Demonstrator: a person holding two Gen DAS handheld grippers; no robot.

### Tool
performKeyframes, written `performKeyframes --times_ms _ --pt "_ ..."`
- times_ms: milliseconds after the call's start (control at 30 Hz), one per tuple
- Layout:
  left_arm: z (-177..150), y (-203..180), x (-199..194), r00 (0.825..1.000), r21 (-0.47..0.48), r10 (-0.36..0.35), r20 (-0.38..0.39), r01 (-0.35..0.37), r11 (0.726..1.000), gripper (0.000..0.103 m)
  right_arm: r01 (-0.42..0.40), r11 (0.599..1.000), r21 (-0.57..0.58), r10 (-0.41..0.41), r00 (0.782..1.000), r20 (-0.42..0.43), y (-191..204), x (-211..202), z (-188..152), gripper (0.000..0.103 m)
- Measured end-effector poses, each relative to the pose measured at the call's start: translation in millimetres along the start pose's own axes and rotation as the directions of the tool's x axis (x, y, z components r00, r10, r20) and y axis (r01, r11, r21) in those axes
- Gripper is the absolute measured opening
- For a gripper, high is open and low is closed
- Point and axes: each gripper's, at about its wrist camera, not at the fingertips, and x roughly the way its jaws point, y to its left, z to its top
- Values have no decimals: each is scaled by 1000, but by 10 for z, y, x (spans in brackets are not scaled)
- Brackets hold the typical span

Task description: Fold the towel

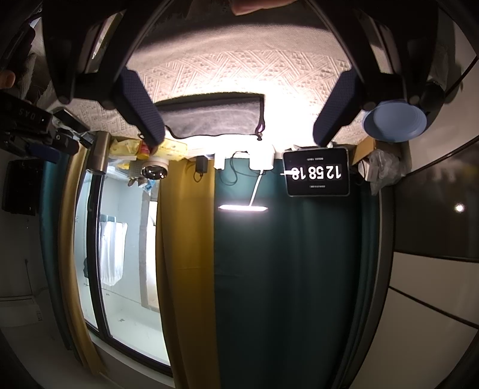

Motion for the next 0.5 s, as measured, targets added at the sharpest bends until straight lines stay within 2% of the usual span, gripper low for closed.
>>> performKeyframes --times_ms 500 --pt "-8 15 11 1000 1 -5 -6 5 1000 100 0 1000 1 0 1000 -2 -5 8 -12 64"
